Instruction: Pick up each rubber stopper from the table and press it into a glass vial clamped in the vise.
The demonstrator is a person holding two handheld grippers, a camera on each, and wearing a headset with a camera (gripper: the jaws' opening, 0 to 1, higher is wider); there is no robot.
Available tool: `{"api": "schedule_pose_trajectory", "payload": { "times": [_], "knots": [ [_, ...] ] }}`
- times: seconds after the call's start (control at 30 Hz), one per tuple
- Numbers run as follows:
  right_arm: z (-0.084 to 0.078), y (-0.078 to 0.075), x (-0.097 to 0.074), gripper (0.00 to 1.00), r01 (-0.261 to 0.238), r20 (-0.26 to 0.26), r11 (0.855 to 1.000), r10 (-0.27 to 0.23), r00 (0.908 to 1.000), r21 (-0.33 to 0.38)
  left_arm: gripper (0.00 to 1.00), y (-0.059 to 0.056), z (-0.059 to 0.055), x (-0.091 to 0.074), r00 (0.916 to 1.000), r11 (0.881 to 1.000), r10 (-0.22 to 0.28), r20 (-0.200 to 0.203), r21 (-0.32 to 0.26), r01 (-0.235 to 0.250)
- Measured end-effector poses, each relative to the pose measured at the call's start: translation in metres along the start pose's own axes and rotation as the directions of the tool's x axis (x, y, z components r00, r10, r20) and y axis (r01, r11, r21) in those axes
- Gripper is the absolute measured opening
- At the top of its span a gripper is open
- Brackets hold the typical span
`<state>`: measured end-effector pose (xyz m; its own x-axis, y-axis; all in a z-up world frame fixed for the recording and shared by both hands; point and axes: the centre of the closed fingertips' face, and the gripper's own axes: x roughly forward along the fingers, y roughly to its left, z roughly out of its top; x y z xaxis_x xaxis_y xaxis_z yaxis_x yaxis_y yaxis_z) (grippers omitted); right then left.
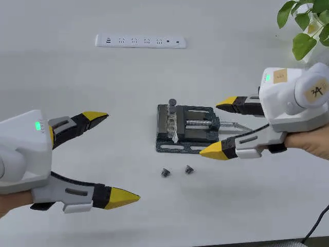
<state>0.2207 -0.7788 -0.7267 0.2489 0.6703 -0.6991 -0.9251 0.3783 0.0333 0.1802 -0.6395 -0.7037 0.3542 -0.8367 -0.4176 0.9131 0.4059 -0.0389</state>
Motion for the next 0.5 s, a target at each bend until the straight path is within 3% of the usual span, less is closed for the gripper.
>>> {"api": "schedule_pose_trajectory", "payload": {
  "times": [0.13, 0.5],
  "knots": [
    [-0.006, 0.008, 0.002, 0.67, -0.009, 0.012, 1.000, 0.008, 0.9999, 0.014, 0.99, 0.001, -0.008, 0.000, 0.9996, 1.000, -0.003, -0.028, 0.005, 0.004],
    [-0.028, 0.021, 0.017, 0.59, -0.027, 0.012, 0.999, 0.027, 0.9996, 0.025, 0.99, 0.002, -0.014, -0.002, 0.9994, 1.000, 0.000, -0.036, -0.012, -0.001]
  ]
}}
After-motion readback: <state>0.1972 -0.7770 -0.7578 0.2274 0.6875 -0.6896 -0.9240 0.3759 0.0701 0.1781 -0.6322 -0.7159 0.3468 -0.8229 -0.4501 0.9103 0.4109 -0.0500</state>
